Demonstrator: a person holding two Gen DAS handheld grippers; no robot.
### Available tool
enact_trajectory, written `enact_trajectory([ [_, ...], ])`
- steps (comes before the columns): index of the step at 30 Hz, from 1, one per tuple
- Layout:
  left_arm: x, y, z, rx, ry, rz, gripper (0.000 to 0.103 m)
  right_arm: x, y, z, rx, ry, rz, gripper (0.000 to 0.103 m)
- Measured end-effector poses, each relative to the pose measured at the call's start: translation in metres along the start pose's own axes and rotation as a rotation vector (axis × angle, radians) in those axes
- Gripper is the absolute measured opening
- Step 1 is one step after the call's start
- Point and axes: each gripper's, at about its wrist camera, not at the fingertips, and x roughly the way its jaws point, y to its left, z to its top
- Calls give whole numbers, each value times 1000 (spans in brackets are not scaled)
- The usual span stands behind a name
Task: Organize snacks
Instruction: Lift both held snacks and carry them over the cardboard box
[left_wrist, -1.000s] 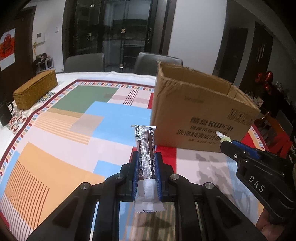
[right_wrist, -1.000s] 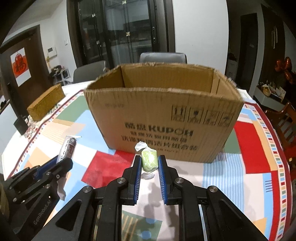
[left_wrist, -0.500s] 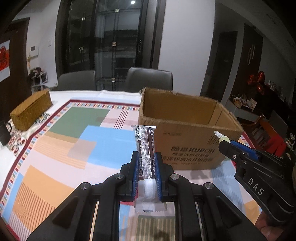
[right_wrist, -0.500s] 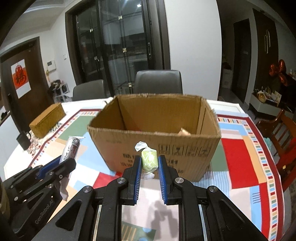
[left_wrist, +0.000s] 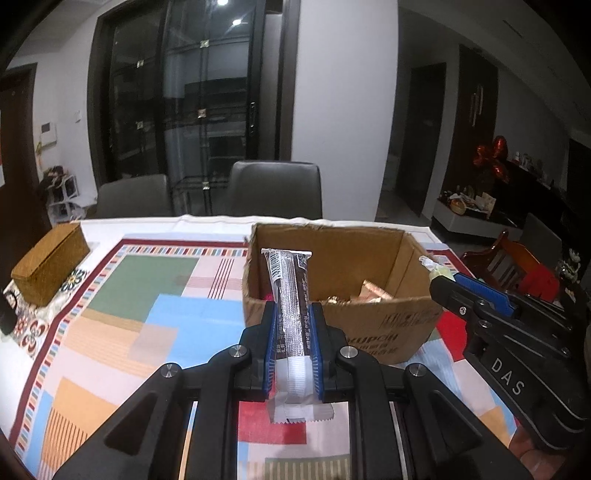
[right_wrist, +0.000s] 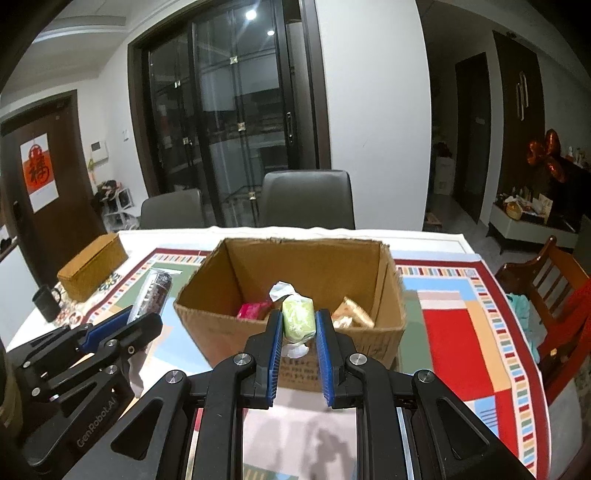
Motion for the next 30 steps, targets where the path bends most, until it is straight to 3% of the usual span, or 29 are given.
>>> enact_trajectory([
  [13,21,-5,30,42,-25,-22,17,4,-7,21,2,-44,-22,20],
  [30,72,-4,54,70,-2,-58,17,43,-18,35,25,-18,-38,20],
])
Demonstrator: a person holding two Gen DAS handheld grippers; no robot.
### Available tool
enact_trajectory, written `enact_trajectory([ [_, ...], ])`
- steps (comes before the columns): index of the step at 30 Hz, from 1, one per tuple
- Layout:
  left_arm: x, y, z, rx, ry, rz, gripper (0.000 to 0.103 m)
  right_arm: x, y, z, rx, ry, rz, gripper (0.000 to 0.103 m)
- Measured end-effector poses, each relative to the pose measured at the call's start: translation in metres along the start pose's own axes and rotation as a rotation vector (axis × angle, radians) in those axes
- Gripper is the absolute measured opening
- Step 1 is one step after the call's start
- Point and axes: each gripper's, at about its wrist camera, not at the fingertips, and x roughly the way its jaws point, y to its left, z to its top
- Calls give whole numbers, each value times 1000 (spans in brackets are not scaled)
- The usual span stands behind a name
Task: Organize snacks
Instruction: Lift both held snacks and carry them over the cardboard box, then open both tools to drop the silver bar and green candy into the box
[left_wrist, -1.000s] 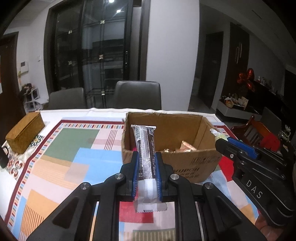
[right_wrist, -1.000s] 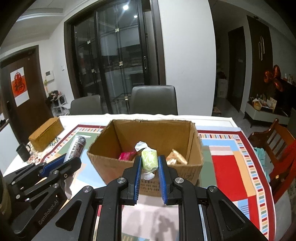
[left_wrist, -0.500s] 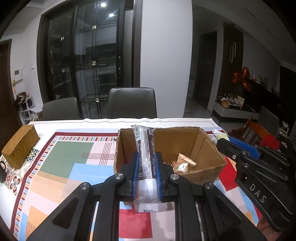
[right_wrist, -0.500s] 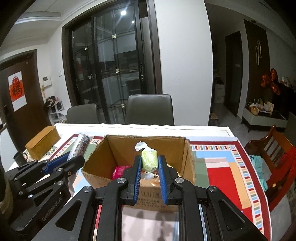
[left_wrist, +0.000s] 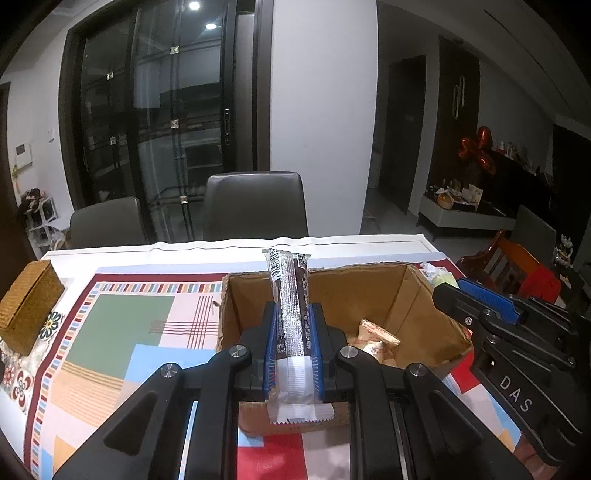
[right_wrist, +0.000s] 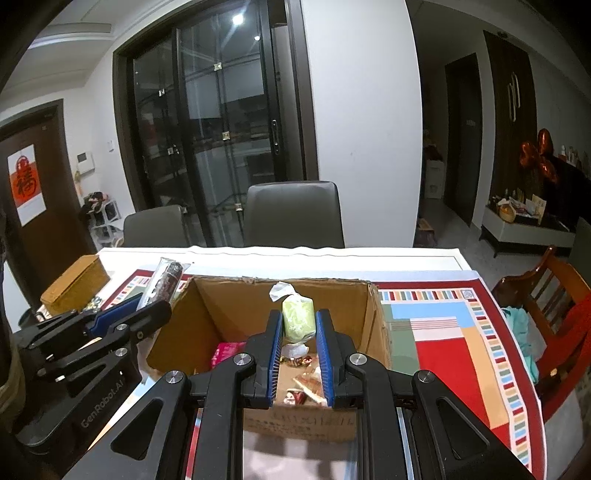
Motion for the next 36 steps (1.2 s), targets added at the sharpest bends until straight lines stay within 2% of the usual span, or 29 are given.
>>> enact_trajectory([
  [14,35,2,-1,-2,70,-31,18,32,-5,1,5,48,-18,20],
  [23,38,3,-3,1,85,-16,18,46,-3,-5,-23,84,-22,20],
  [25,37,4,-2,1,83,-19,24,45,-1,-6,-31,79,-25,20],
  [26,36,4,-3,2,81,-18,33,45,-1,-6,-34,79,-27,21],
  [27,36,5,-3,4,78,-16,40,45,0,-6,-35,81,-28,26],
  [30,33,5,-3,8,70,-7,42,43,-1,-6,-30,75,-36,42],
  [36,31,7,-4,7,72,12,47,42,-4,-5,-24,67,-59,67],
])
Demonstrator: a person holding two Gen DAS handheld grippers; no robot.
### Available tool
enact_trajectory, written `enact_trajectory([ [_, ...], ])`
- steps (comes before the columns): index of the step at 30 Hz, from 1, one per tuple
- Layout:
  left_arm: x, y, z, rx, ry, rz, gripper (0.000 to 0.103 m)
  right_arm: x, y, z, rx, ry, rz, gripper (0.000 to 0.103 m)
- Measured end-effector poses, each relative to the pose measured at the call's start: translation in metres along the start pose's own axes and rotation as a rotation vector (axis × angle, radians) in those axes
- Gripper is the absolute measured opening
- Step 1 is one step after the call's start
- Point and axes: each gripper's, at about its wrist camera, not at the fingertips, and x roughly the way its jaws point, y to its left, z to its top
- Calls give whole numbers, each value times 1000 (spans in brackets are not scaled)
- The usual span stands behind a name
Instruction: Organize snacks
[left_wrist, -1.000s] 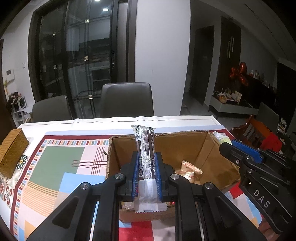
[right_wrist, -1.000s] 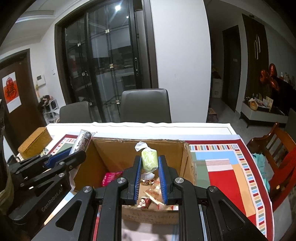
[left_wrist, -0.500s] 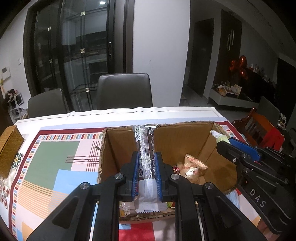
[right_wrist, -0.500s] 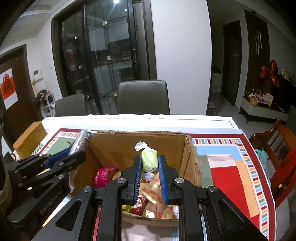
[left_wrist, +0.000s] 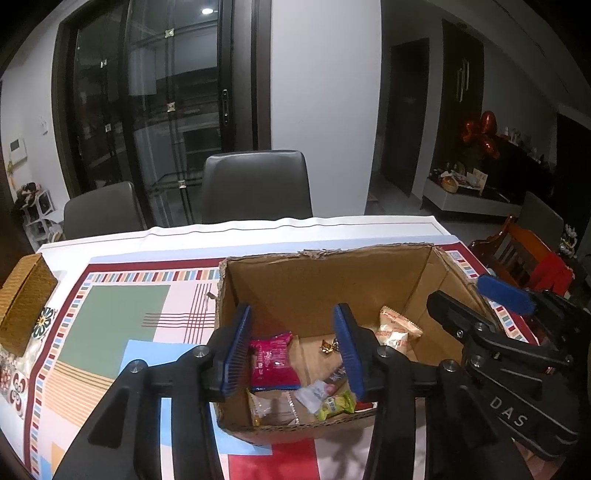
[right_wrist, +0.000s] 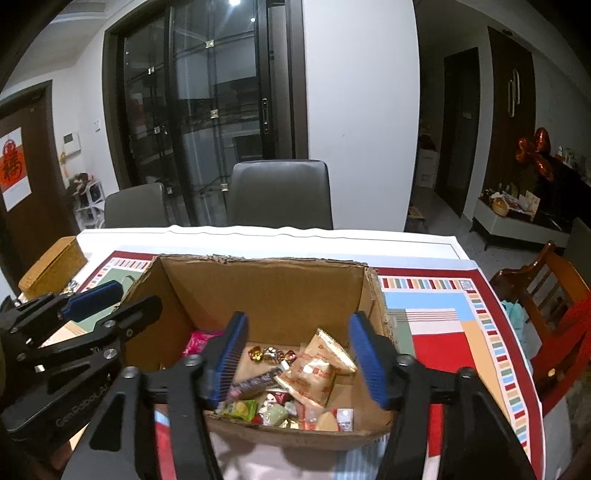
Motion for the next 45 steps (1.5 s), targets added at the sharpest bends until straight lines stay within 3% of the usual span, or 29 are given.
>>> enact_trajectory([
  [3,1,1,0,-7,7,8,47,-1,-1,0,4,0,-9,73],
  [19,-28,5,-7,-20,-19,58,65,-31,-1,1,11,-30,-32,73],
  [23,-42,4,-7,-20,-43,66,77,-44,-1,1,13,-46,-34,73],
  [26,-53,2,-7,-19,-61,78,85,-54,-2,-1,19,-59,-38,79],
  [33,-77,-4,-11,-10,-94,112,96,-75,-6,-8,28,-74,-49,83],
  [36,-87,-5,-16,-7,-107,118,98,-84,-8,-11,31,-84,-59,87],
  [45,-110,-6,-29,-14,-118,131,103,-108,-8,-21,28,-93,-67,87],
])
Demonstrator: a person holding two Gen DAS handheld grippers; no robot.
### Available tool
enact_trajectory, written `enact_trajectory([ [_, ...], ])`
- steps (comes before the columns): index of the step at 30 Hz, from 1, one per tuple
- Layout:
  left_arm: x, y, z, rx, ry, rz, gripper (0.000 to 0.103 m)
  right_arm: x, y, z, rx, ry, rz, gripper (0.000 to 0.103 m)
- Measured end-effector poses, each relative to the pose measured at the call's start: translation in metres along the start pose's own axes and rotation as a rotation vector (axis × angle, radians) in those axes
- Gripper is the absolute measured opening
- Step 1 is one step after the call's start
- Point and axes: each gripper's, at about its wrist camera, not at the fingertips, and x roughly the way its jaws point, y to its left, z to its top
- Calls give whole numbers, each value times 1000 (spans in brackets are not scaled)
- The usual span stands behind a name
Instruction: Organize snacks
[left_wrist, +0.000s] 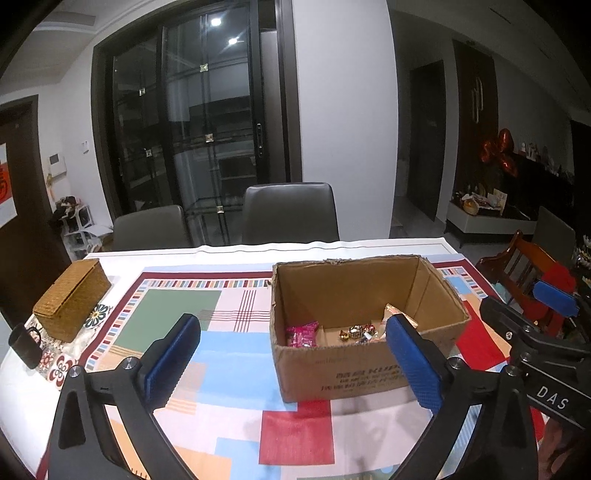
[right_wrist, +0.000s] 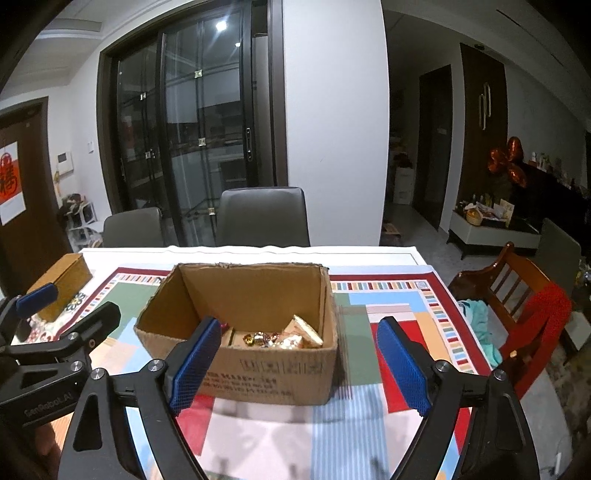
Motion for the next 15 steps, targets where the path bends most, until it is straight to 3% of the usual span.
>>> enact_trajectory([
  [15,-41,-1,-24,9,-13,5,103,-41,-2,-19,1,-19,-18,87],
])
